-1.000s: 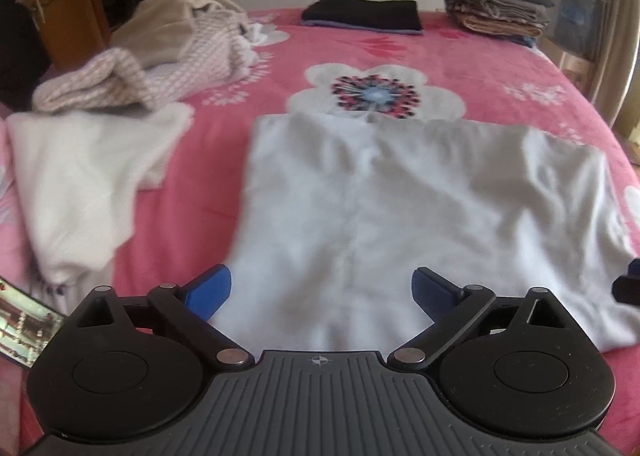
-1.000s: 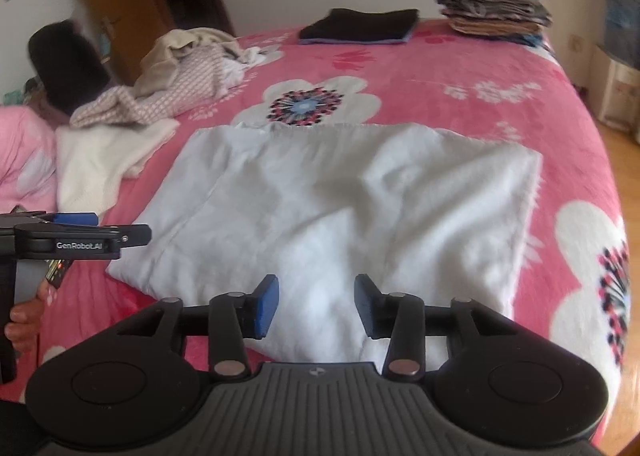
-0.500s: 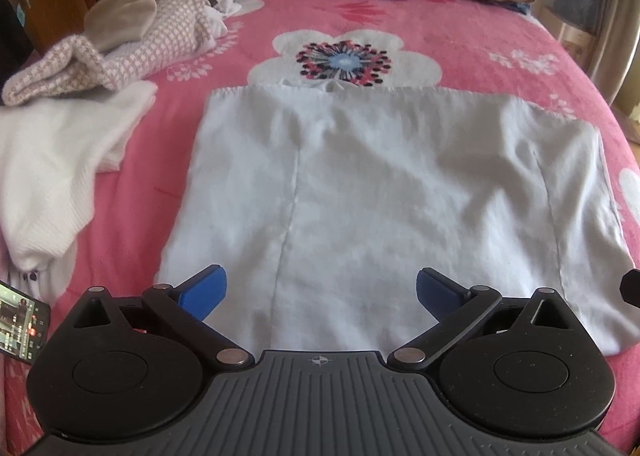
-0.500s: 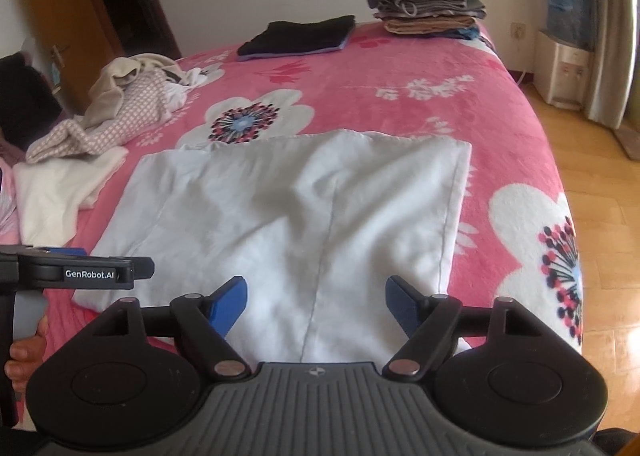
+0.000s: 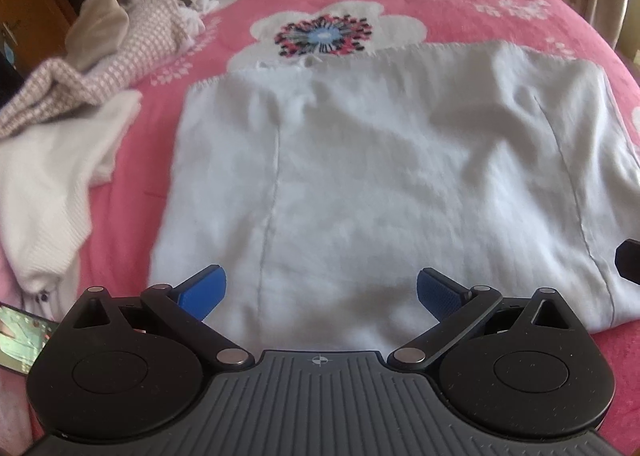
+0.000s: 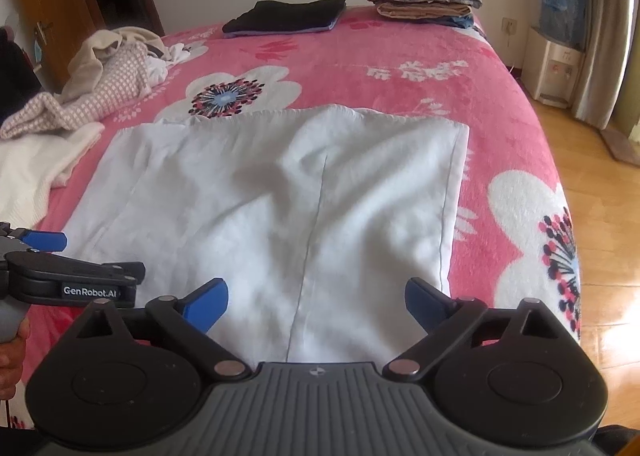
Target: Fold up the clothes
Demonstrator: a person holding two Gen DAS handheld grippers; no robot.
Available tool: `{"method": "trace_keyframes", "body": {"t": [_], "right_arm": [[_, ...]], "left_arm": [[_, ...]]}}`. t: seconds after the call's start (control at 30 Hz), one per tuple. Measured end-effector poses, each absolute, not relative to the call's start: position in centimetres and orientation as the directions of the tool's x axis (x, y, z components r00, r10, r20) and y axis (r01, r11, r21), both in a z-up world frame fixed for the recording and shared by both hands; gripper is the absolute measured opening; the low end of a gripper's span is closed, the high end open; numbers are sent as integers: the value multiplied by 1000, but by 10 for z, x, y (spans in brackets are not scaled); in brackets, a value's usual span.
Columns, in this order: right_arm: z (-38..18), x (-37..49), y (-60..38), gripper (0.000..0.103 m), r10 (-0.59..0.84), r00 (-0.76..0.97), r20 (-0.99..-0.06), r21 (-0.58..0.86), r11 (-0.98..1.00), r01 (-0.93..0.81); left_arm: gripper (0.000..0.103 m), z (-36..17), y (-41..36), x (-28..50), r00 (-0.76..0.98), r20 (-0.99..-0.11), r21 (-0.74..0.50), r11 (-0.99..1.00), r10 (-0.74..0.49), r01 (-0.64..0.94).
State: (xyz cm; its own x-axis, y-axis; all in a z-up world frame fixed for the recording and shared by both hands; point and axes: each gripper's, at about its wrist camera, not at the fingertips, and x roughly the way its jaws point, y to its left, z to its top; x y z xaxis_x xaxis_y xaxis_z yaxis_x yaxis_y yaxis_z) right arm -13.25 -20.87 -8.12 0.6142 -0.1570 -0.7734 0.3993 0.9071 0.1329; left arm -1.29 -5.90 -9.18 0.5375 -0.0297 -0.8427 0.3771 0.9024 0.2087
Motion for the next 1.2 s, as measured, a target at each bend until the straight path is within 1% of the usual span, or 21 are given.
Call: {"method": "trace_keyframes", "body": {"t": [0.33,0.67,0.9,1.07,1.2], "right_arm": [[-82,-125,-204,102,-199,595,-779,82,908,410],[-86,-116,-197,102,-202,591,-781,53,921,385],[-85,-113,-195,102,-202,612,-765,43,932,361],[-86,-111,-191,99,-217,613,-759,3,941,337],[-87,-108,-187,96,-226,611,-759,-18,945,327]], "left_arm": [[103,-100,-56,-9,507,-862,189,908,-30,375],[103,-107,-50,-2,488,-872,176,911,-31,372],[103,-115,-44,1,478,-877,149,915,-53,375],[103,-118,-40,3,474,-877,122,920,-76,373],[103,-120,-40,-1,494,-865,134,910,-85,392]]}}
